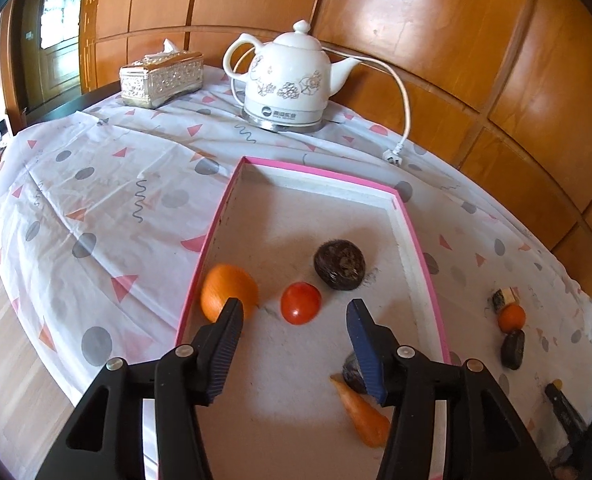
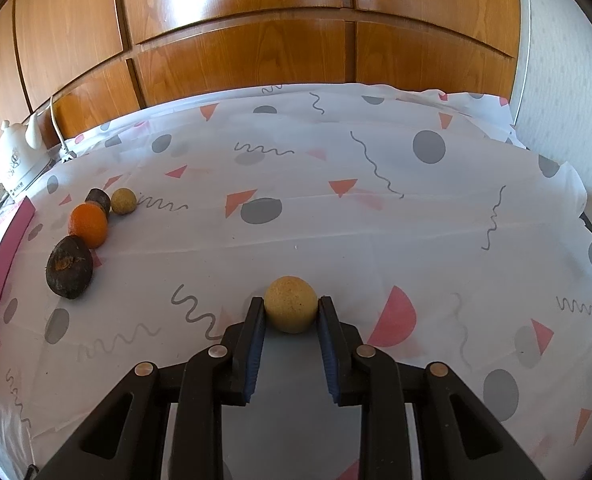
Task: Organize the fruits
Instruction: 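Lower the orange into the tray and open the left gripper, then carry the tan ball with the right gripper into the tray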
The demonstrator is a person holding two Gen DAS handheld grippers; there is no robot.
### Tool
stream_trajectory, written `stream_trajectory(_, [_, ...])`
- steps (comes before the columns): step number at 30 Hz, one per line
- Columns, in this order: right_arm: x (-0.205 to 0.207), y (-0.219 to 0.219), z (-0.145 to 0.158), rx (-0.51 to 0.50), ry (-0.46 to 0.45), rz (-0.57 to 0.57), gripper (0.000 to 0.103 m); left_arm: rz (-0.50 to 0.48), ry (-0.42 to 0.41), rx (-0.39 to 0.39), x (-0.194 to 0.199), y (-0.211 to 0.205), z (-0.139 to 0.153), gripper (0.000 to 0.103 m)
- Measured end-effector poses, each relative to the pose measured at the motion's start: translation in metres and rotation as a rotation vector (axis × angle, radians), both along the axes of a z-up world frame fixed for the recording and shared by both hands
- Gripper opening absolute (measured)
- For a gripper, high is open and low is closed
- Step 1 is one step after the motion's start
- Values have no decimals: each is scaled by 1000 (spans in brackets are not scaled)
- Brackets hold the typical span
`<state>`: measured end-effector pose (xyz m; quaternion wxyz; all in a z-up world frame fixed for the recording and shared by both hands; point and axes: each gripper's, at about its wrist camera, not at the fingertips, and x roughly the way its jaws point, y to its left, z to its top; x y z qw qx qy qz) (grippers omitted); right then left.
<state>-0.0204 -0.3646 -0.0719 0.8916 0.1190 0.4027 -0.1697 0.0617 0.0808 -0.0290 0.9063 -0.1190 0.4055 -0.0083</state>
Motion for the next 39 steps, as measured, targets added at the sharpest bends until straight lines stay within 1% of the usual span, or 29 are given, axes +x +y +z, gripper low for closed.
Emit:
stream_trajectory(9, [0,1,0,-7,-2,1,27,-37,-48,20,-23,-8,13,59])
stream_trajectory(14, [0,1,0,-10,-2,2,26,-54,-52,25,-31,-11,15,59])
stream_trajectory(21, [0,2,1,-16,-3,4,26,-51,-55,28,-38,-9,15,59])
stream_trajectory(26, [-2,7,3,-34,11,14,26,-39,-61,29,-42,-4,16,63])
stream_trajectory(28, [-4,8,5,-12,23,16,26,-33,-59,28,-42,-2,16,64])
stream_trajectory(32, [-7,15,9,42,20,46,26,-16,-63,18,-43,4,16,64])
stream_trajectory(36, [-10,24,18,120,-11,73,26,14,-73,10,-41,14,19,67])
stream_trajectory(39, [-7,38,28,174,-31,135,26,51,-73,1,-39,27,20,67])
